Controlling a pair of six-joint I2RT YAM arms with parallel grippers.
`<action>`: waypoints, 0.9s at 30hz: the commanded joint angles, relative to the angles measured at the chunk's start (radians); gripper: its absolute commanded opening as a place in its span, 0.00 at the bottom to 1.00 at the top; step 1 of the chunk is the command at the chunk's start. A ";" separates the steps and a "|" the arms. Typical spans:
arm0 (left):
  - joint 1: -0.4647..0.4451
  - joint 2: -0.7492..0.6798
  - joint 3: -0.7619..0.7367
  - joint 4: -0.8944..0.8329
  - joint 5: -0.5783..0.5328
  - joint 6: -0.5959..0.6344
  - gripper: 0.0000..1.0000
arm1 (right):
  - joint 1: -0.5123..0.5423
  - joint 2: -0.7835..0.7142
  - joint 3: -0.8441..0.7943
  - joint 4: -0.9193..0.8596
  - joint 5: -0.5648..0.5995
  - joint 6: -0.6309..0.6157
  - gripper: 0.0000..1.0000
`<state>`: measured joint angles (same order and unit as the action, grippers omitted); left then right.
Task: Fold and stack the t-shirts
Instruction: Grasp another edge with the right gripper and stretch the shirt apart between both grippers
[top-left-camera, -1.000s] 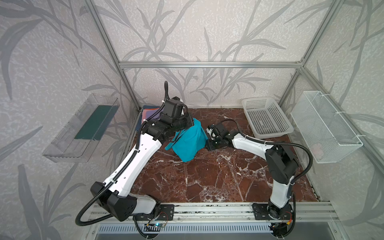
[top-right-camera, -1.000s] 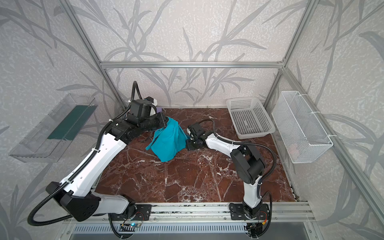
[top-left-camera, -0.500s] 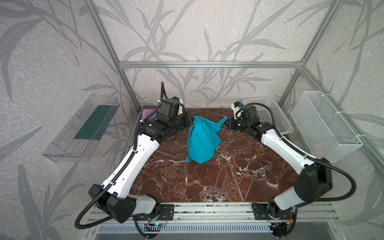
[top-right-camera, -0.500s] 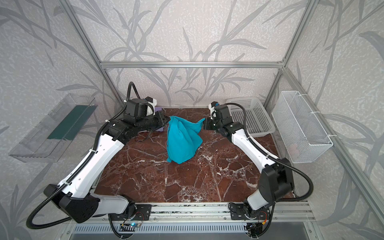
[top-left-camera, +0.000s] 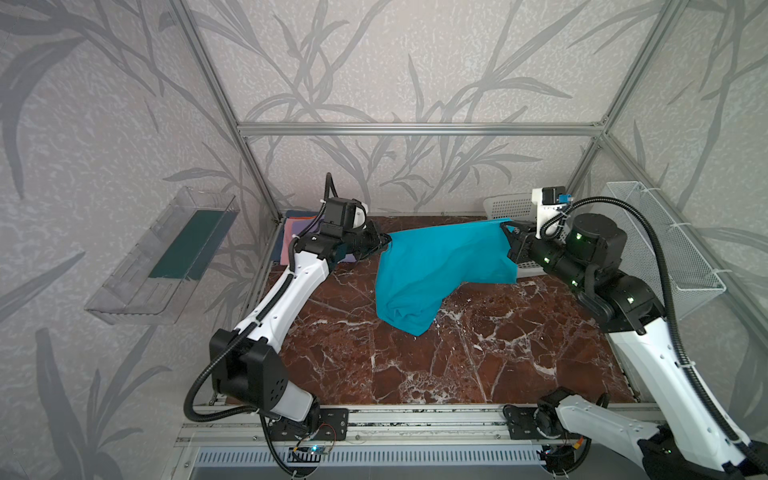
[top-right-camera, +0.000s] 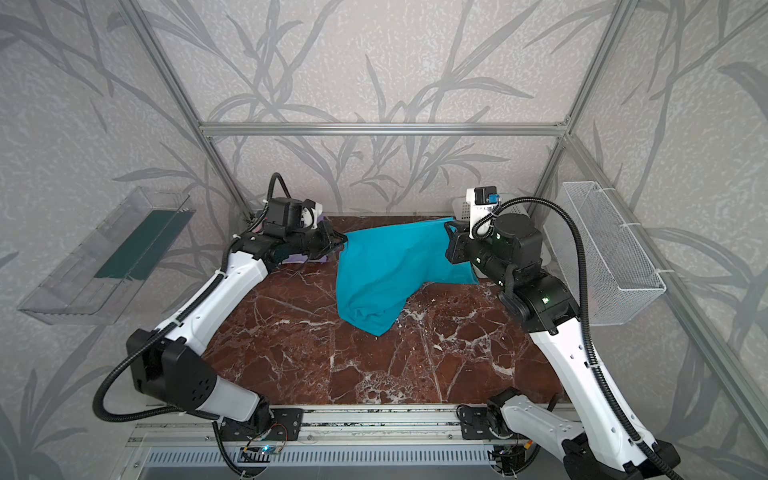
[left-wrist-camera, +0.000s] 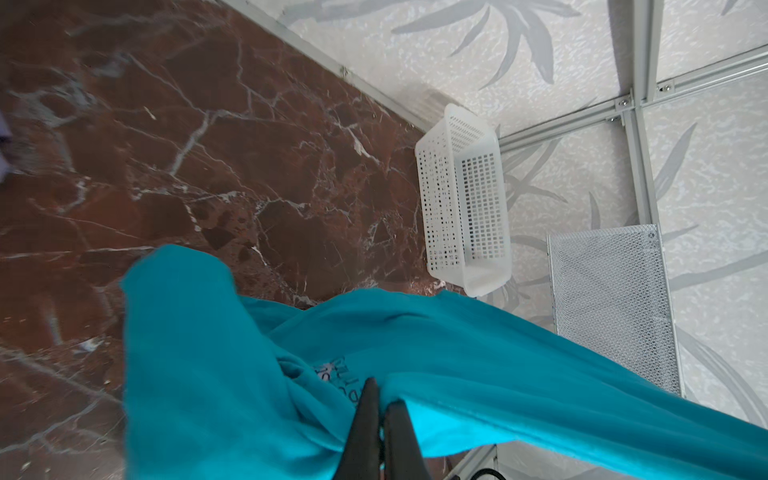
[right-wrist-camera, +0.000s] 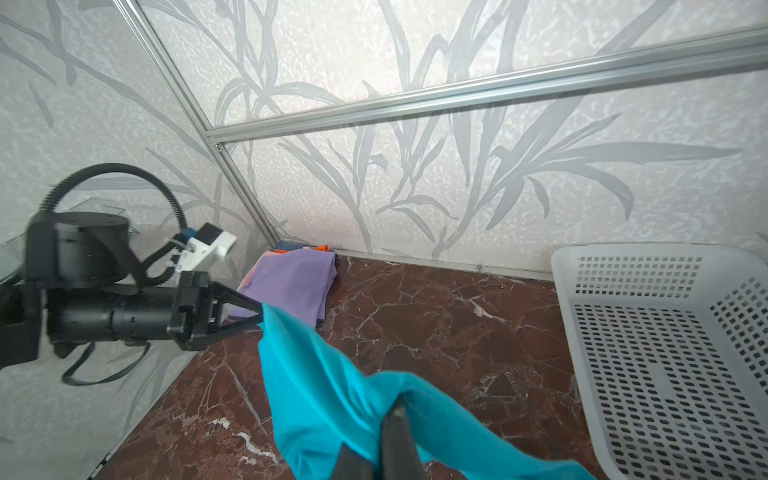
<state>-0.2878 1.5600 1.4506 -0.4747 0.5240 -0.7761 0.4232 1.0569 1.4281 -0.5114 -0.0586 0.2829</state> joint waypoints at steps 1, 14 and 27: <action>0.026 0.055 0.023 -0.005 -0.018 -0.025 0.00 | -0.020 -0.016 0.080 0.011 0.021 0.018 0.00; 0.037 0.310 0.736 -0.383 -0.300 0.235 0.00 | -0.067 0.354 0.361 -0.032 0.130 -0.077 0.00; 0.035 0.230 1.042 -0.345 -0.381 0.342 0.00 | -0.087 0.407 0.574 0.208 0.197 -0.111 0.00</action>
<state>-0.2623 1.9160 2.5755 -0.8673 0.2096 -0.4828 0.3462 1.5658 2.0460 -0.4351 0.0639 0.2001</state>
